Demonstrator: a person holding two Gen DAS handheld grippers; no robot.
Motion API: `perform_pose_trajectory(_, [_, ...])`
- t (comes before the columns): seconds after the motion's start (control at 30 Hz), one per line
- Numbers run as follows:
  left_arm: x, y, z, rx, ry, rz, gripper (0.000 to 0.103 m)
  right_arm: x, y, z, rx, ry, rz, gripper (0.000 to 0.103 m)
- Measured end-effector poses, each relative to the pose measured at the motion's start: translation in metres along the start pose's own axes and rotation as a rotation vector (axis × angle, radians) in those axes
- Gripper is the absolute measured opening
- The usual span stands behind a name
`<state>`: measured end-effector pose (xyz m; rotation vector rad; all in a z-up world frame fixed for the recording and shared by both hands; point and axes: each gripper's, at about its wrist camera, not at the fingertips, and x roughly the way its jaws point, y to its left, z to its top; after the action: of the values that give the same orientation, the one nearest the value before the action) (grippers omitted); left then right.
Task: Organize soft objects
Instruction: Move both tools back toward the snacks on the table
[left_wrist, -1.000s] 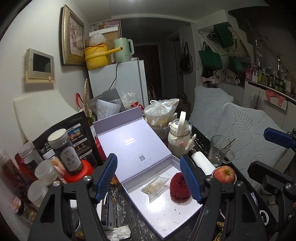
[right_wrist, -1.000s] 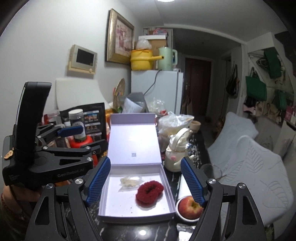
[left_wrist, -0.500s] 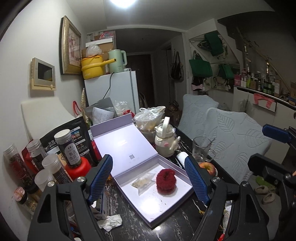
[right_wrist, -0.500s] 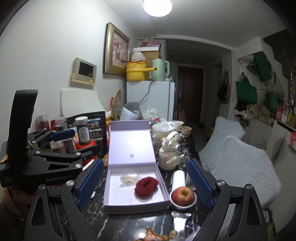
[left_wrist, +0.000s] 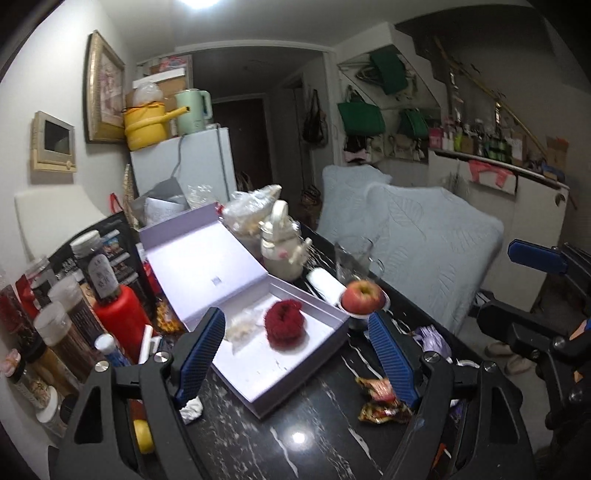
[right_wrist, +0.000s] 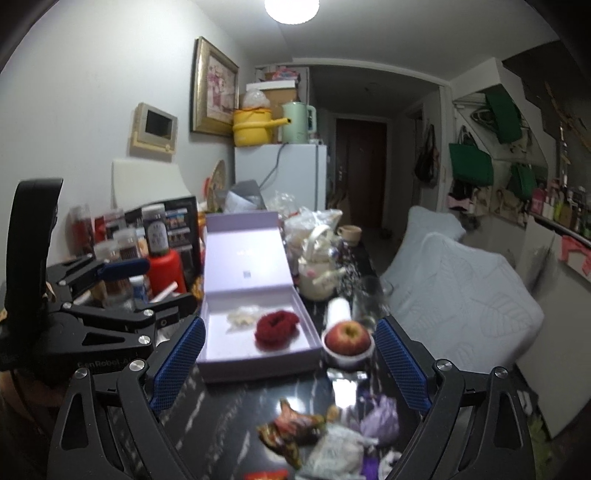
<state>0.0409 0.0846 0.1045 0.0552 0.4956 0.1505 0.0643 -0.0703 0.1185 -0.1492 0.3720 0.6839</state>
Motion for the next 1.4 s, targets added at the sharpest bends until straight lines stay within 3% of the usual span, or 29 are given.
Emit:
perform_pose_trajectory(0.73, [0.015, -0.091, -0.094, 0.146, 0.17, -0.243, 0.08, -0.023, -0.047, -0.115, 0.161, 0.128, -0.152, 0.095])
perform_pose_trajectory(0.93, [0.03, -0.105, -0.122, 0.122, 0.257, -0.311, 0.08, -0.027, -0.053, -0.141, 0.179, 0.15, -0.156, 0.095])
perform_pose_trajectory(1.4, [0.058, -0.126, -0.163, 0.106, 0.367, -0.317, 0.08, -0.021, -0.061, -0.196, 0.249, 0.252, -0.101, 0.095])
